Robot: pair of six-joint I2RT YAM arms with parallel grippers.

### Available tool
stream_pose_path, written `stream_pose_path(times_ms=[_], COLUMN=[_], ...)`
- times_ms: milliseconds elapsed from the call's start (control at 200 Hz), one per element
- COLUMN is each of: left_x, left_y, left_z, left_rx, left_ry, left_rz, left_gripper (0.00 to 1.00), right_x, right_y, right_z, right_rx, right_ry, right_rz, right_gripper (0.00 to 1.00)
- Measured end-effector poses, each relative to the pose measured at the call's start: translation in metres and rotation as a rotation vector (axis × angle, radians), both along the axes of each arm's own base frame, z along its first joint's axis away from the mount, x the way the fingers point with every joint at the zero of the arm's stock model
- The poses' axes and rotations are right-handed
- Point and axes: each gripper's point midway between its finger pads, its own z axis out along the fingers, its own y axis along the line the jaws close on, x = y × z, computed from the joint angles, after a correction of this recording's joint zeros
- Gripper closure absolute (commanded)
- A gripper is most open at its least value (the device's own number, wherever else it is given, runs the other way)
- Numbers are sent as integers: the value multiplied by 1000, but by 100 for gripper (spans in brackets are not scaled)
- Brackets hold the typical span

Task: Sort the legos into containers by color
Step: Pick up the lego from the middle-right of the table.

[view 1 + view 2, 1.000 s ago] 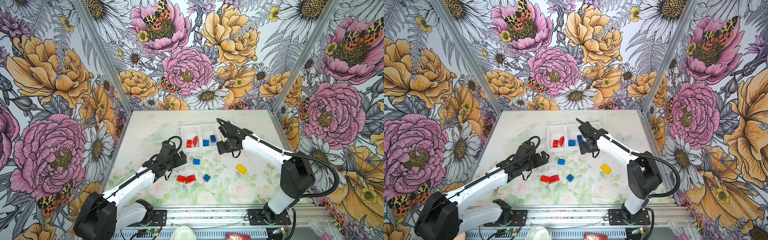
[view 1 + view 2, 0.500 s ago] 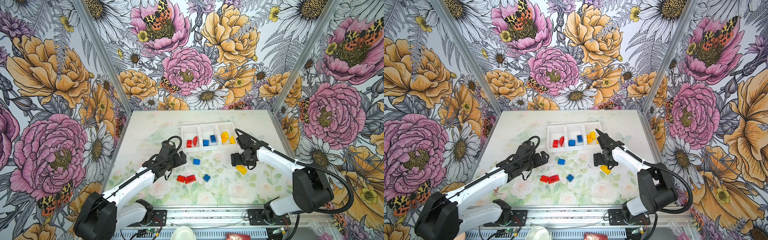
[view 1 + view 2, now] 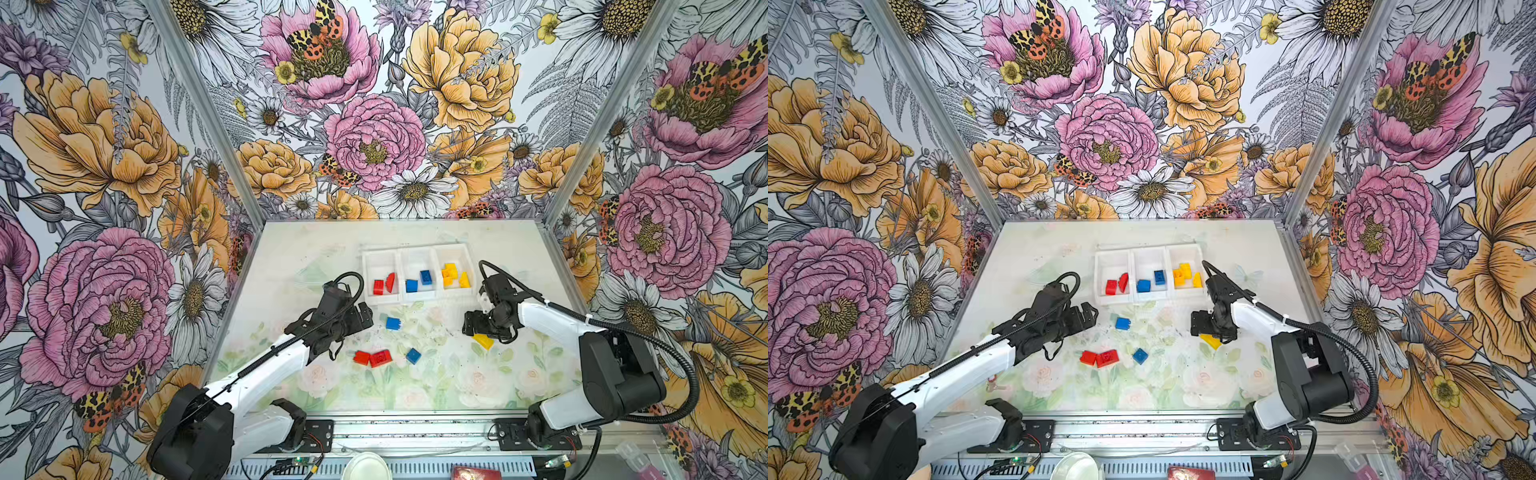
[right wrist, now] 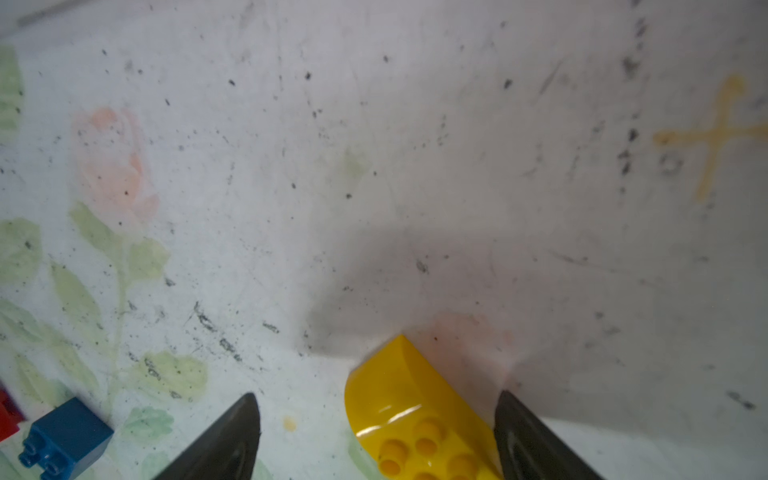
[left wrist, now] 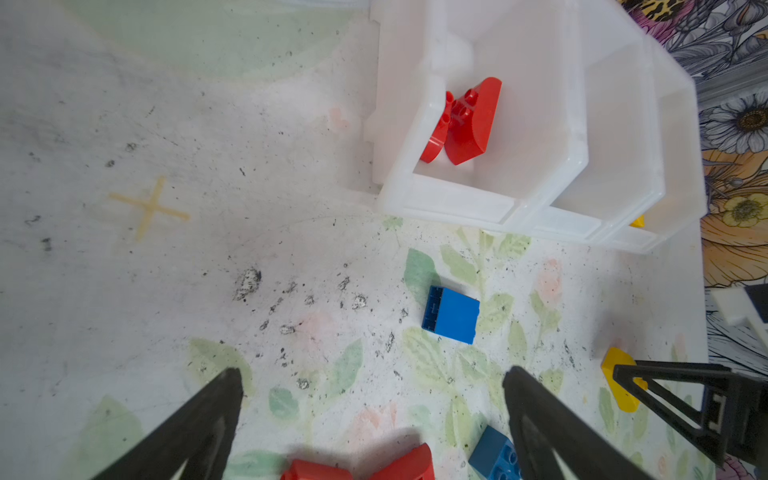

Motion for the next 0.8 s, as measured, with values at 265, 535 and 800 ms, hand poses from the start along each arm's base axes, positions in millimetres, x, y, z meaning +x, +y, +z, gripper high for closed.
stream_pose_path(times_ms=[265,535,800], left_x=[0,0,0], left_y=[0,0,0], left_z=[-3,-3,-3], left_rx=[7,10,11], left_ry=[8,6,6], left_rz=[-2,-7,-8], left_gripper=[1,1,1], right_x=[-9,-23,-22], right_y=[8,26,14], right_z=[0,-4,-9], right_rx=[43,-14,-164], right_ry=[4,7,11], right_rz=[0,78,88], right_gripper=[12,24,44])
